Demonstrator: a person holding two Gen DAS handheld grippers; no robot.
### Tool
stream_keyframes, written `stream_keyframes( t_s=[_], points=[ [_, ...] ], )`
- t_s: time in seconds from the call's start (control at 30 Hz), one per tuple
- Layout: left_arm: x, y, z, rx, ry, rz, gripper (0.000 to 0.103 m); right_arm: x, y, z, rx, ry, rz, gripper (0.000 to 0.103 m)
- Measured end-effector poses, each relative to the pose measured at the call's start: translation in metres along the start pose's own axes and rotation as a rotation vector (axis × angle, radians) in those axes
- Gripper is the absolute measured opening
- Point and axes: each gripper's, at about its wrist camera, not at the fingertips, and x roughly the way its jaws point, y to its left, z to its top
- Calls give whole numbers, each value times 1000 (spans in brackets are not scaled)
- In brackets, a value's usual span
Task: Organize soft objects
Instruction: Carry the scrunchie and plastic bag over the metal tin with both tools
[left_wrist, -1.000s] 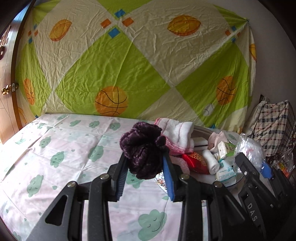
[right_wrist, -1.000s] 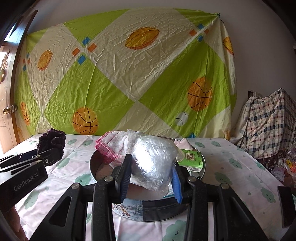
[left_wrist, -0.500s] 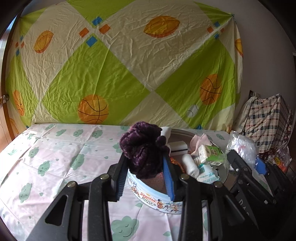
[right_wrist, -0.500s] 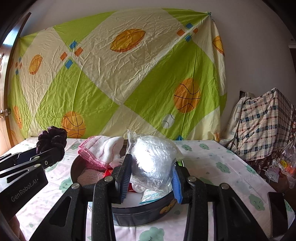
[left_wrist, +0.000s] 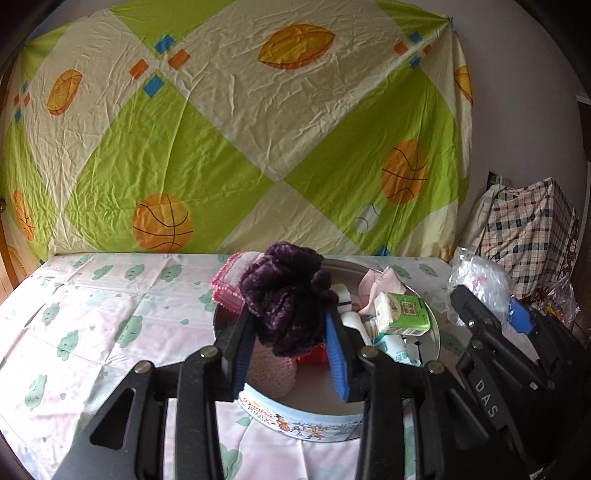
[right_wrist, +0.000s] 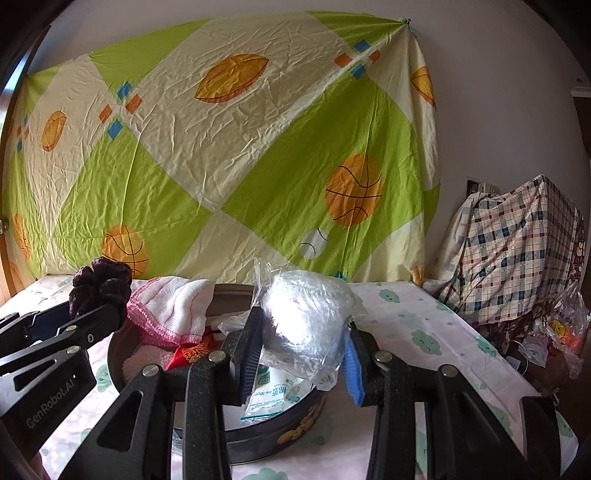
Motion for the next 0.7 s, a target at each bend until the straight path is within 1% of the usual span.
stream_keyframes(
  t_s=[0.4, 0.7],
  points=[
    [15, -16, 11, 4, 2, -22, 35, 18, -6, 12, -8, 17, -11, 42],
    [30, -22, 15, 2, 17, -14, 35, 32, -10, 21, -19, 26, -16, 42]
  ],
)
